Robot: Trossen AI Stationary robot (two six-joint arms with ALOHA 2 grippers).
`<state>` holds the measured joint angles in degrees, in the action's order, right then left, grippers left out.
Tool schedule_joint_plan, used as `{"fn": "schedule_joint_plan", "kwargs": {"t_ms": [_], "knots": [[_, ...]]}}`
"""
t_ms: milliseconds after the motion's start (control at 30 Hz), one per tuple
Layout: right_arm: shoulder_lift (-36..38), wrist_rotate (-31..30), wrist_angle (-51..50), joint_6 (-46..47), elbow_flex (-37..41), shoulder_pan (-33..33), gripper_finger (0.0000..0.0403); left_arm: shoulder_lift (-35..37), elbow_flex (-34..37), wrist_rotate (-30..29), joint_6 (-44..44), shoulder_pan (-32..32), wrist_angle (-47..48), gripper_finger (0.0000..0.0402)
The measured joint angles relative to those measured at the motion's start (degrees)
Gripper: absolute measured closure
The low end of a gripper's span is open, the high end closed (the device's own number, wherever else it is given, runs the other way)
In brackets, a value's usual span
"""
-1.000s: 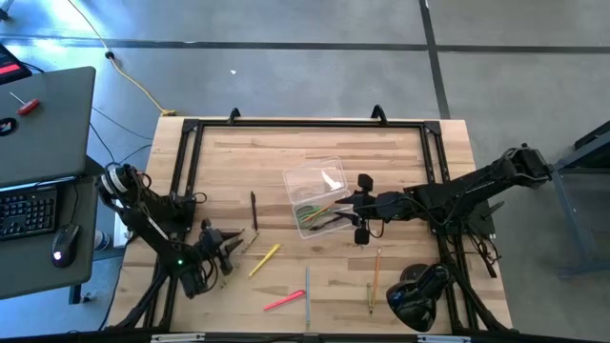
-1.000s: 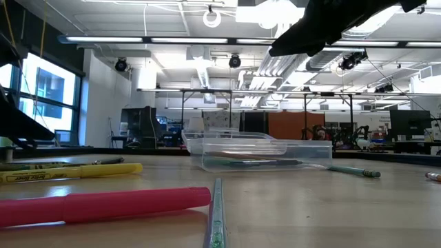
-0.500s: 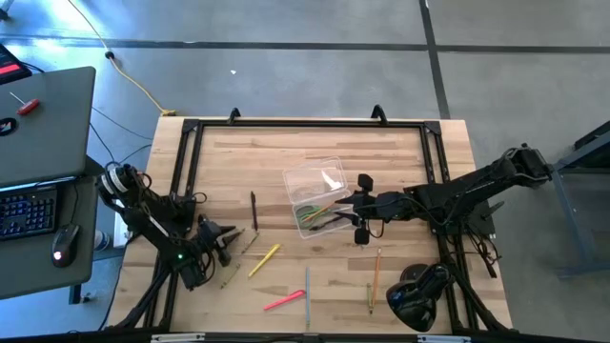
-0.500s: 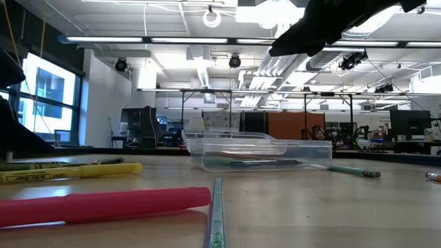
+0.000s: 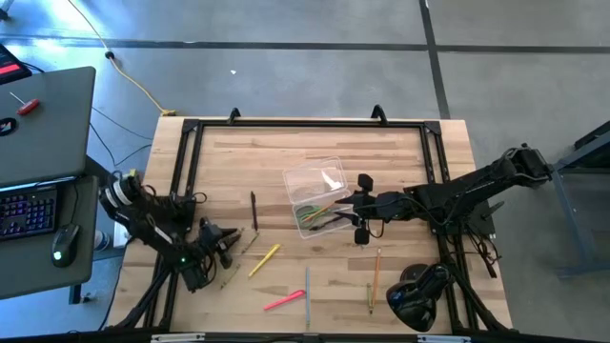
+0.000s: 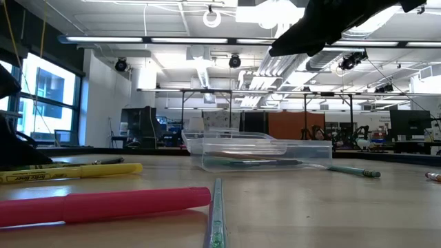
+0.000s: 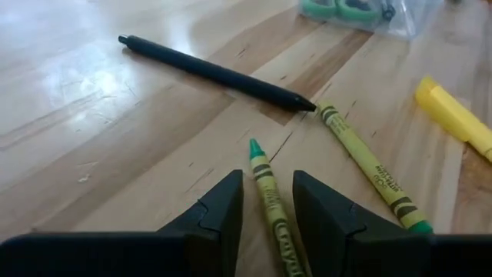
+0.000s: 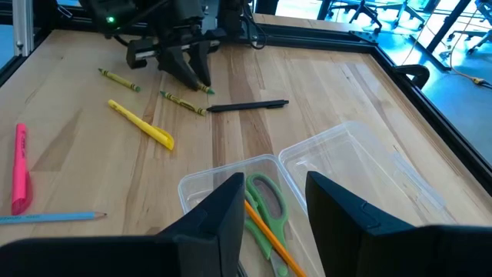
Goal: Pick & place school supplies into a supply box
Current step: Put the green crayon into the supply box
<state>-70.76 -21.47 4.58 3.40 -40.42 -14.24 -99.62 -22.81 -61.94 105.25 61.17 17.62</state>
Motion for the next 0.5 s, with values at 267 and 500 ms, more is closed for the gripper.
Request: {"fn": "schedule_joint_plan", "kwargs": {"t_ms": [267, 500], "knots": [[0.02, 0.02, 0.00, 0.02, 0.00, -0.01, 0.0284, -4.14, -0.04, -3.29, -0.87, 0.05, -3.77, 0.0252], [0.01, 0.22, 0.00, -1.13, 0.00, -0.02, 0.0284, -4.10, -0.87, -1.46, -2.51, -0.09, -3.28, 0.0252]]}}
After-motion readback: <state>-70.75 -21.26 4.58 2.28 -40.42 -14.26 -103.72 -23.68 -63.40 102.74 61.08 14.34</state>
